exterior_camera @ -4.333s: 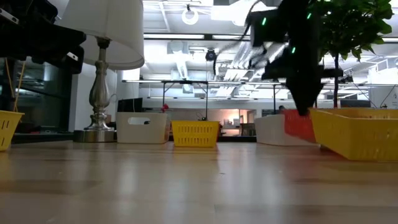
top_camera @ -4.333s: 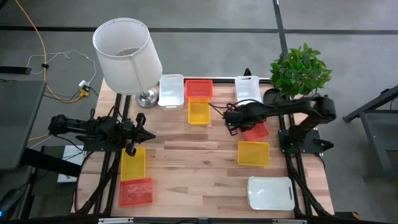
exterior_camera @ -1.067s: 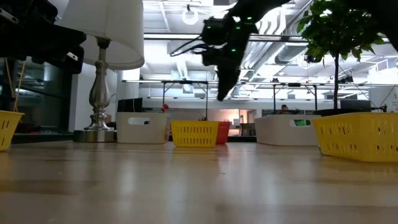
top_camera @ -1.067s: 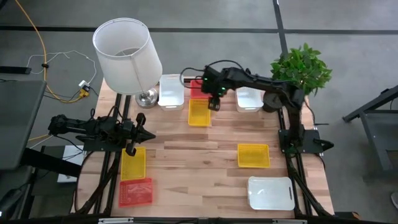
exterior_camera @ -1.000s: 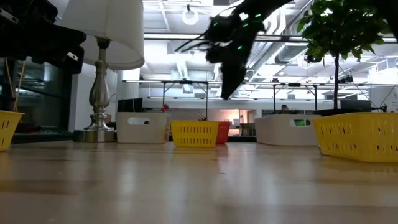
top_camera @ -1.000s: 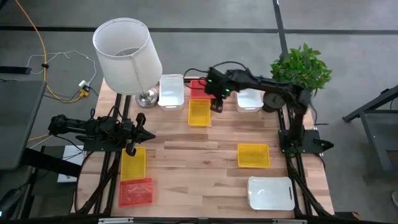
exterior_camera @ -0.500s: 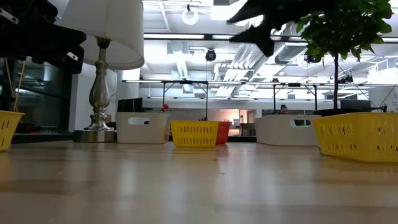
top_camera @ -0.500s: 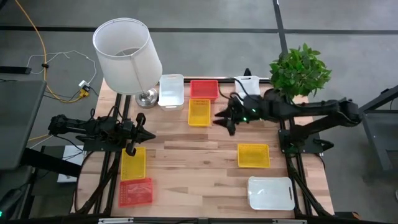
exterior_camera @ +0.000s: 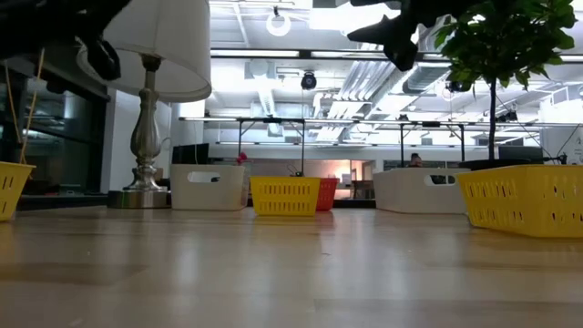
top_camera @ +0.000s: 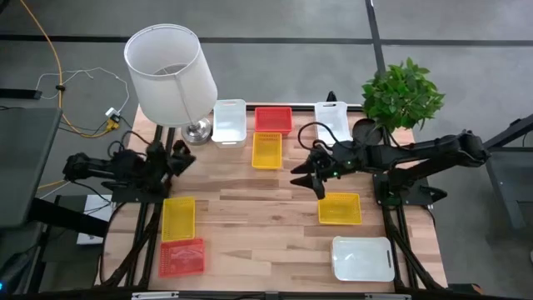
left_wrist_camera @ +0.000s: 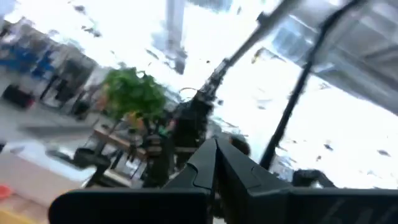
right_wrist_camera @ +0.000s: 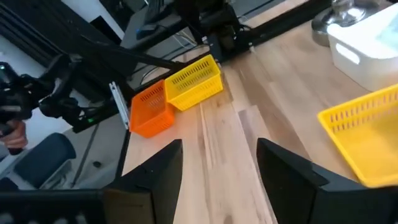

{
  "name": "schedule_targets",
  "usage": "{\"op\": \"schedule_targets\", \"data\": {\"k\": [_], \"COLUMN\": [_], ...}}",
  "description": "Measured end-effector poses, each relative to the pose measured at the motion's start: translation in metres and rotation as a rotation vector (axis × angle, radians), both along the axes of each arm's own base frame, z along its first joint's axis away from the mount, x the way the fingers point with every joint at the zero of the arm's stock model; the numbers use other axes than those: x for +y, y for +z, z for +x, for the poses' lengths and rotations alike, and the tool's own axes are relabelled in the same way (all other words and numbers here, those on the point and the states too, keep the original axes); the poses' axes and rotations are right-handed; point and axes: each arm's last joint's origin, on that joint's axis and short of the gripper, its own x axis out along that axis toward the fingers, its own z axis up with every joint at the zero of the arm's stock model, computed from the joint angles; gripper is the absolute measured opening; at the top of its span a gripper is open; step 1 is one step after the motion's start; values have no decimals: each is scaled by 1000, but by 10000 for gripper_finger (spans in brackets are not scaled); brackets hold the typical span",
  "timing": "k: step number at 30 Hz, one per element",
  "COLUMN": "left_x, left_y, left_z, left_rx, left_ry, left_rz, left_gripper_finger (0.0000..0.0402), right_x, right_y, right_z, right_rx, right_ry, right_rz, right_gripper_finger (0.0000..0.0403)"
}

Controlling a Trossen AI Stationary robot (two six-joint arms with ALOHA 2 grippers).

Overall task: Stack baskets by color
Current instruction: Stack the bottom orange bin on the orange bin

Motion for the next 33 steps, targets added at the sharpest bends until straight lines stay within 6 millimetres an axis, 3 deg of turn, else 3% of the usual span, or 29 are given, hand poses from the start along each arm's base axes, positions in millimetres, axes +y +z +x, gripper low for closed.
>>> {"op": "schedule_targets", "data": {"k": [4, 9, 12, 19, 23, 28, 33], "left_x": [-4, -11, -16, -46, -74, -108, -127], "left_y": [7, 47, 70, 97, 83, 48, 10], "left_z": [13, 38, 54, 86, 100, 118, 133], "left_rx": [196, 359, 557, 968, 1115, 1266, 1479], "left_ry": [-146, -333, -494, -751, -876, -945, -908], "left_rz": [-66, -54, -57, 14, 167, 336, 290], "left_gripper_finger": [4, 31, 55, 111, 134, 150, 151], "right_x": [-6, -12, -15, -18, -18, -18, -18], "right_y": [4, 11, 15, 20, 19, 14, 12], "right_z": [-3, -9, -14, -23, -23, -25, -25], "right_rx": [-18, -47, -62, -67, -49, 1, 20], "right_ry": [-46, -53, -57, -56, -52, -47, -39], "right_rz": [-29, -83, -106, -153, -163, -163, -180], "right_gripper_finger": [193, 193, 193, 193, 193, 192, 192]}}
